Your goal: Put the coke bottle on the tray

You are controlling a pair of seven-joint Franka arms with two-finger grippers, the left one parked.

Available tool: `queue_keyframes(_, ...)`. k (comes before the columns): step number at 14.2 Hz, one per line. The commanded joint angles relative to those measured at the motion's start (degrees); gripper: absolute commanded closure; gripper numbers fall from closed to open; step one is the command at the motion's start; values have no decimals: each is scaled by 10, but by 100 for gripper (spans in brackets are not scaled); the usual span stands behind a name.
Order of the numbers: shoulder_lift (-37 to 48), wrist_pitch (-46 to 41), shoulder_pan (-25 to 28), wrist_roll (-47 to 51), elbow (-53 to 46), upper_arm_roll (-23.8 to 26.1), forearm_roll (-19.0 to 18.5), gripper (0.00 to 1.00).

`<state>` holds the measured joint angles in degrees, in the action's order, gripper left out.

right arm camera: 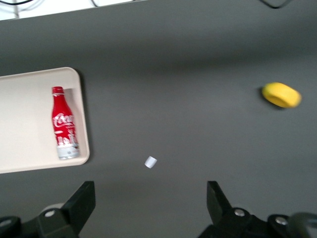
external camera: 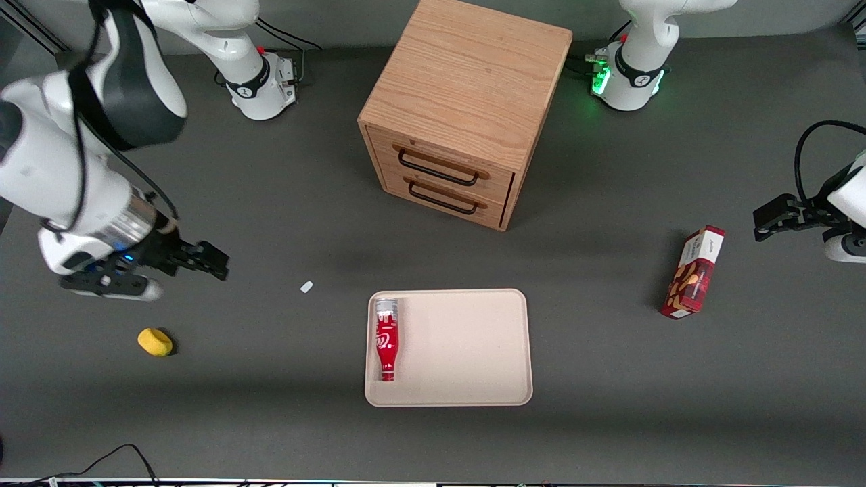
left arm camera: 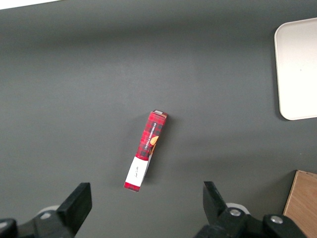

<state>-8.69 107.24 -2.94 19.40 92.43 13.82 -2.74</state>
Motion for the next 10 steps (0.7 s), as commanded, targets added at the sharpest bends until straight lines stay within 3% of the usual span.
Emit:
queue_keyframes(1, 59, -48, -28, -44, 26, 2, 12, 0)
queue_keyframes(5, 99, -135, -46, -80, 22, 5, 13, 0)
queue_keyframes(8, 105, -150, -63, -106, 22, 5, 49, 0)
queue_keyframes(10, 103, -147, -64, -111, 22, 5, 52, 0)
